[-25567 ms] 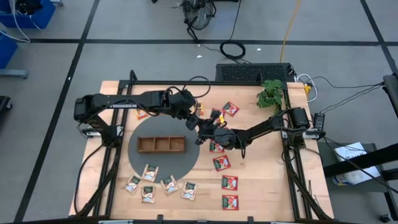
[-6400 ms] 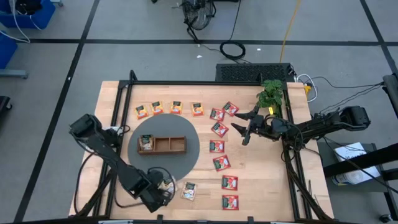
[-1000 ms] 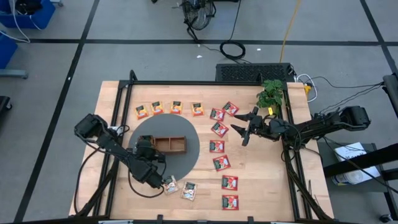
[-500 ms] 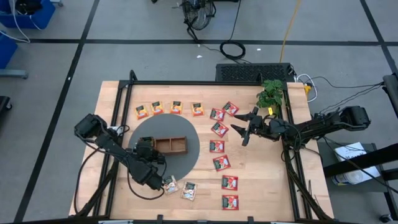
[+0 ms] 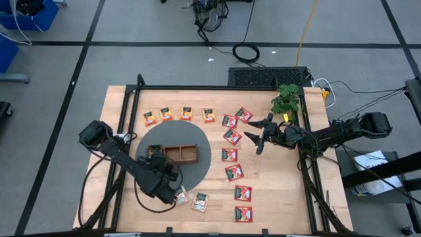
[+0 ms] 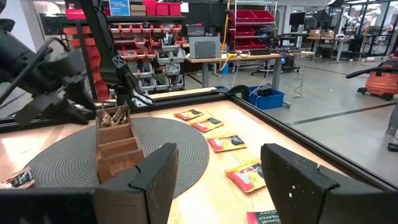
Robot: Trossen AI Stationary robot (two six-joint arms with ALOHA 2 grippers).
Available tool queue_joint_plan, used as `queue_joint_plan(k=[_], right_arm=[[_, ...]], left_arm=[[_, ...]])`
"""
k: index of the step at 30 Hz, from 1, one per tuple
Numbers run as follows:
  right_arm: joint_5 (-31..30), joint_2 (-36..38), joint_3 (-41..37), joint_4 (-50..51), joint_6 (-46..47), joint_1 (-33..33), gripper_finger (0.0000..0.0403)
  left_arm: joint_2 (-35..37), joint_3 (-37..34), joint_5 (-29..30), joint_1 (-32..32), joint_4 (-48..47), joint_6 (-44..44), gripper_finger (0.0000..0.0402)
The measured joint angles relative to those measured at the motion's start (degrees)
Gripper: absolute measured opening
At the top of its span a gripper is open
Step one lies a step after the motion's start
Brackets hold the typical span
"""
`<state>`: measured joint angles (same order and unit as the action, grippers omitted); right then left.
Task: Pick & Place Tea
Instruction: Put the brown tea bag into the left section of the wooden organizer
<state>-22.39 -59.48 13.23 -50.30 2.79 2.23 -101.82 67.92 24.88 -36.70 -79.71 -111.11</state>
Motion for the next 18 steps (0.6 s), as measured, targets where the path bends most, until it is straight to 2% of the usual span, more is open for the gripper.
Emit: queue_joint_plan(k=[2, 4, 6, 9, 10, 18], right_arm=[[0.00, 0.02, 0.00, 0.00, 0.00, 0.01, 0.0212], [0.00, 0.00, 0.00, -0.01, 0.00, 0.00, 0.0212], [0.00, 0.01, 0.00, -0.01, 0.01, 0.01, 0.0212], [0.00, 0.00, 0.00, -0.02, 0.44, 0.01, 0.0212], [0.00, 0.00, 0.00, -0.03, 0.50, -0.01, 0.0212], [0.00, 0.00, 0.00, 0.00, 0.61, -0.01, 0.0212]], left_arm=[[0.00, 0.00, -2.52, 0.49, 2.30, 4.33, 0.0217], [0.00, 0.00, -5.10, 0.85, 2.92, 8.53, 0.0178], [0.00, 0.00, -6.90, 1.13, 2.65, 12.00, 0.0123], [0.00, -0.02, -6.50, 1.17, -0.43, 12.86, 0.0032], [0.00, -0.04, -5.96, 1.15, -1.65, 12.20, 0.0017], [0.00, -0.07, -5.63, 1.36, -4.05, 12.75, 0.0005]])
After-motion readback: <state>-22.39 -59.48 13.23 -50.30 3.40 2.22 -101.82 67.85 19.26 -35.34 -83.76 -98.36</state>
